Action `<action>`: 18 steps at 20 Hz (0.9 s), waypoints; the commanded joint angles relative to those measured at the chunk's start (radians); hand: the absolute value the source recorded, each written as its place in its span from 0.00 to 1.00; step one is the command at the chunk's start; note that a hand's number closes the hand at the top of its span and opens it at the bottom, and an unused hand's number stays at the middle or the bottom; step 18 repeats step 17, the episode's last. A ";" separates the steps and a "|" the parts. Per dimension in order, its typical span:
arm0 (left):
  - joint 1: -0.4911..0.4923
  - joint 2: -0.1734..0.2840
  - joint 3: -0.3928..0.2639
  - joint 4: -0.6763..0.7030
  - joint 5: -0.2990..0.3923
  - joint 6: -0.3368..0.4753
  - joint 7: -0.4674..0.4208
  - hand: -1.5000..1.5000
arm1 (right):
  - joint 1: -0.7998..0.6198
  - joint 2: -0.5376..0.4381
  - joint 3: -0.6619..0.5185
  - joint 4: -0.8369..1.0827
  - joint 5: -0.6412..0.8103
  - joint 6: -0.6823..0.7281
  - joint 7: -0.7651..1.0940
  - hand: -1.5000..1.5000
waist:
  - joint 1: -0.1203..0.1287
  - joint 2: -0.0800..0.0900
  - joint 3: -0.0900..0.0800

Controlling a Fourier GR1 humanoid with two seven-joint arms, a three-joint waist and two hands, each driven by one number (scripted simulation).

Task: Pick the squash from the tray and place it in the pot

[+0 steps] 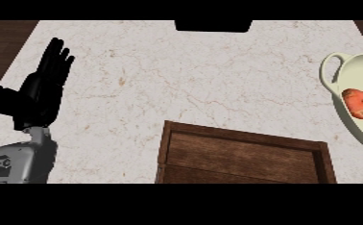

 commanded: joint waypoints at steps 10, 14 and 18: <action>0.021 -0.017 -0.011 -0.020 0.002 0.003 -0.003 0.50 | 0.041 -0.108 -0.014 0.012 -0.093 0.323 -0.053 0.00 | -0.001 0.006 0.008; 0.010 -0.016 -0.007 -0.008 0.000 0.008 0.006 0.50 | 0.037 -0.131 -0.013 -0.015 -0.114 0.331 -0.032 0.00 | -0.004 0.008 0.009; 0.010 -0.009 0.002 -0.009 0.000 0.005 -0.008 0.50 | 0.037 -0.129 -0.026 -0.009 -0.143 0.321 -0.001 0.00 | 0.005 0.011 0.010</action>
